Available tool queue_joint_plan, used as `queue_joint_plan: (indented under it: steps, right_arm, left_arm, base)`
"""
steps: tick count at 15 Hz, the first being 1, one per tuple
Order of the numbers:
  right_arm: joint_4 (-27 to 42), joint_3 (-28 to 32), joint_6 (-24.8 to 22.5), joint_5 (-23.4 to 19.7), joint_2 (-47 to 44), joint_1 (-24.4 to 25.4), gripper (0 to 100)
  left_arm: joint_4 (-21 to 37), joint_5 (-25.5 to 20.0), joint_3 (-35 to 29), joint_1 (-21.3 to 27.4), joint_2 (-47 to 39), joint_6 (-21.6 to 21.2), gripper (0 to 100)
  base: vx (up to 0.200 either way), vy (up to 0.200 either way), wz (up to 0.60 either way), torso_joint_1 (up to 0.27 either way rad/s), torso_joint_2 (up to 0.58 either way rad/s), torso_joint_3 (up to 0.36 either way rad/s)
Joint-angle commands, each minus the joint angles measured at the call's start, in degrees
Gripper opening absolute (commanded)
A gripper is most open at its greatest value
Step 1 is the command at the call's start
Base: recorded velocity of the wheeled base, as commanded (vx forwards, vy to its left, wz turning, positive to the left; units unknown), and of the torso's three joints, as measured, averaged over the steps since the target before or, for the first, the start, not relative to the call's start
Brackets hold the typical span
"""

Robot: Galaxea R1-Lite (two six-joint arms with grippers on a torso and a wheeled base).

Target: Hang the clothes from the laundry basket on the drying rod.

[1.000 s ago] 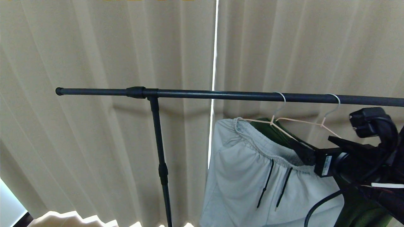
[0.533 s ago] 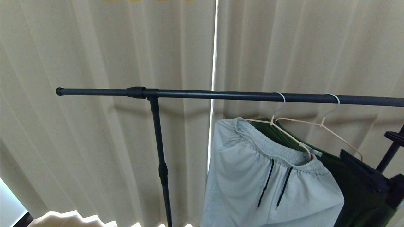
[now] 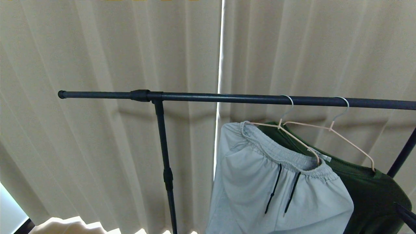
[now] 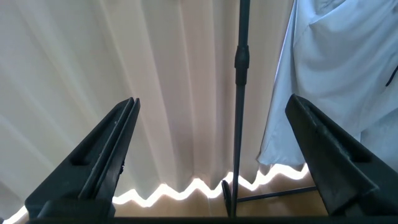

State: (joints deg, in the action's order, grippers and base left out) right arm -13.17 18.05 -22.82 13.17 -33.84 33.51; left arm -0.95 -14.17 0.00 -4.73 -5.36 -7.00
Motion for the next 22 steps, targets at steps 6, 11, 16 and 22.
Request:
queue_joint_plan:
  steps: [6,11,16,22]
  right_arm:
    - [3.0,-4.9,0.1,-2.7,11.3,-14.2,100]
    - [8.3,-6.1,0.1,-7.3,18.0,-17.2,100]
    - [5.5,-18.1,3.0,-9.9,19.3,-15.5,100]
    - [9.9,-18.1,8.5,-9.5,19.3,-14.5,100]
  left_arm:
    - [0.0,0.0,0.0,0.0,0.0,0.0,100]
    - [0.0,0.0,0.0,0.0,0.0,0.0,100]
    - [0.0,0.0,0.0,0.0,0.0,0.1,100]
    - [0.0,0.0,0.0,0.0,0.0,0.1,100]
  base:
    - [0.000,0.000,0.00,0.000,0.00,0.000]
    - [0.000,0.000,0.00,0.000,0.00,0.000]
    - [0.000,0.000,0.00,0.000,0.00,0.000]
    - [0.000,0.000,0.00,0.000,0.00,0.000]
